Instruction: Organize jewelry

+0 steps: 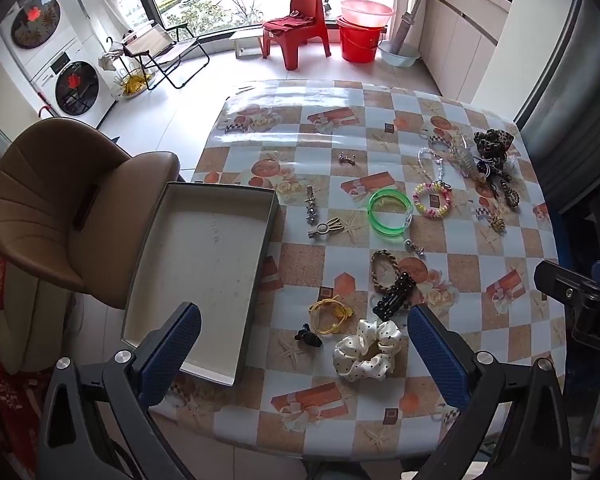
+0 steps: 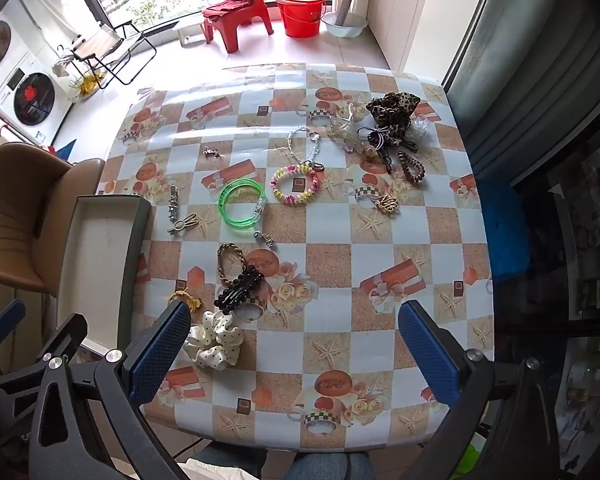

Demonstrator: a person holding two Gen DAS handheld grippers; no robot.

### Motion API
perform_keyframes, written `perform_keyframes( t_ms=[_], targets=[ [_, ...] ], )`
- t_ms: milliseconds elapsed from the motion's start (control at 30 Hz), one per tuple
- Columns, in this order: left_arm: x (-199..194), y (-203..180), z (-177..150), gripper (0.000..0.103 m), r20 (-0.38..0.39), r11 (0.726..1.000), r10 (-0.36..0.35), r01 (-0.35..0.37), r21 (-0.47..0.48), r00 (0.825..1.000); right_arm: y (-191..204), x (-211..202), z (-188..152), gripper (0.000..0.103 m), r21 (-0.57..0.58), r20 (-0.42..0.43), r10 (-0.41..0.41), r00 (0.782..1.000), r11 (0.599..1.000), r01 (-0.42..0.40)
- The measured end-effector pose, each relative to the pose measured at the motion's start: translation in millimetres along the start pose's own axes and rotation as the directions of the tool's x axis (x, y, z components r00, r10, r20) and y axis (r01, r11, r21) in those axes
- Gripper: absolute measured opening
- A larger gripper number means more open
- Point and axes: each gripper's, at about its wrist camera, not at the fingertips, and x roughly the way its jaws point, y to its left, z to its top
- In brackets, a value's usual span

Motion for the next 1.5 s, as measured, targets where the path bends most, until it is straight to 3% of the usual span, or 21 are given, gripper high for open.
perform_keyframes(
  t_ms=[1500],
  targets=[
    [0.2,0.7,-1.2,0.103,0.000,1.000,-0.001,0.001,-0.001,1.000,1.6,0.5,-2.0,0.103,0.000,-0.002,-0.004,1.000,1.000,0.004]
  ],
)
